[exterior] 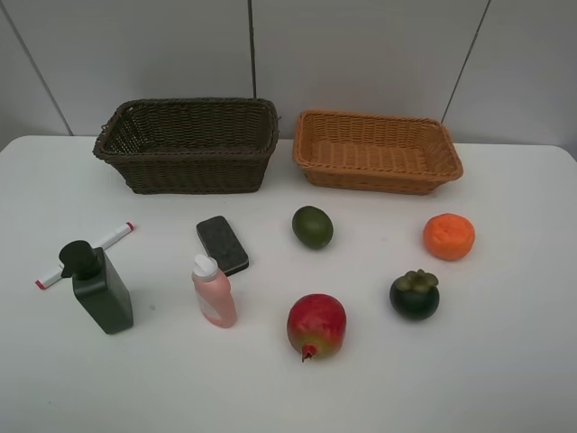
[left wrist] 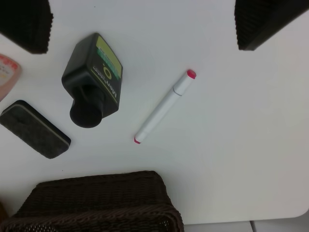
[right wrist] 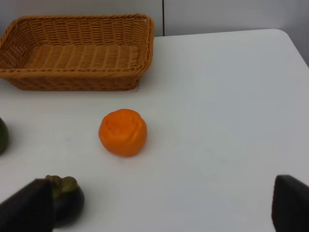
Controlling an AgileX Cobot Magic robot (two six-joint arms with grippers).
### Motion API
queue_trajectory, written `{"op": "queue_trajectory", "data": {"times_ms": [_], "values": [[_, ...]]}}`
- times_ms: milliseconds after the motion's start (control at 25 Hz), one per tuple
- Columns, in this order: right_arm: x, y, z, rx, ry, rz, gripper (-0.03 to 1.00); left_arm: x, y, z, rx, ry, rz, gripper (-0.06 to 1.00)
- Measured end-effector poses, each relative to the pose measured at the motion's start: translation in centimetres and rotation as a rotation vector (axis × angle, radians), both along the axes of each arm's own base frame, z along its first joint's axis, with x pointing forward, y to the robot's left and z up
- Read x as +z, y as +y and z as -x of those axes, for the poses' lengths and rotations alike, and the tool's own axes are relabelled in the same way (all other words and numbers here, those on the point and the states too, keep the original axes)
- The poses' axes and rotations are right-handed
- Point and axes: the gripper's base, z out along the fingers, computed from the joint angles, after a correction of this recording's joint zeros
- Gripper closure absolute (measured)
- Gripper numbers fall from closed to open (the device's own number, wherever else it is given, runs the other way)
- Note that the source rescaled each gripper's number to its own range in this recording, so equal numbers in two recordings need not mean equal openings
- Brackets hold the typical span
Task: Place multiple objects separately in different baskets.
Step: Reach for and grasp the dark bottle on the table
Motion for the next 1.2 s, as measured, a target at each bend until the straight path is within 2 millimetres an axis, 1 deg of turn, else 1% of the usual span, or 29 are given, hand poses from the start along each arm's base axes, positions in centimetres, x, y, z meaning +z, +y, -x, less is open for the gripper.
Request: {"op": "queue_trajectory", "data": {"times_ms": [440,520,640,760,920,1040,1200], "values": [[0.0,0.0,0.0,0.000,0.000,0.000,-0.03,0.0,0.0,0.0,0.003,0.003,0.010,0.02],[0.0,0.0,0.0,0.000,0.000,0.000,-0.03,0.1,-0.1,-0.5,0.009,0.036,0.018,0.02],[0.0,0.0,0.0,0.000,0.000,0.000,-0.03,0.9,-0.1,-2.2,0.029,0.143,0.042,0.02],[0.0,0.0,0.0,0.000,0.000,0.000,-0.03,2.1,-0.4,-5.1,0.053,0.289,0.083,0.02],[0.0,0.0,0.0,0.000,0.000,0.000,-0.03,2.5,-0.9,-10.1,0.092,0.537,0.132,0.02],[0.0,0.0,0.0,0.000,0.000,0.000,-0.03,1.5,-1.4,-14.3,0.115,0.735,0.162,0.02],[0.0,0.0,0.0,0.000,0.000,0.000,-0.03,-0.4,-2.1,-19.0,0.122,0.914,0.210,0.02]]}}
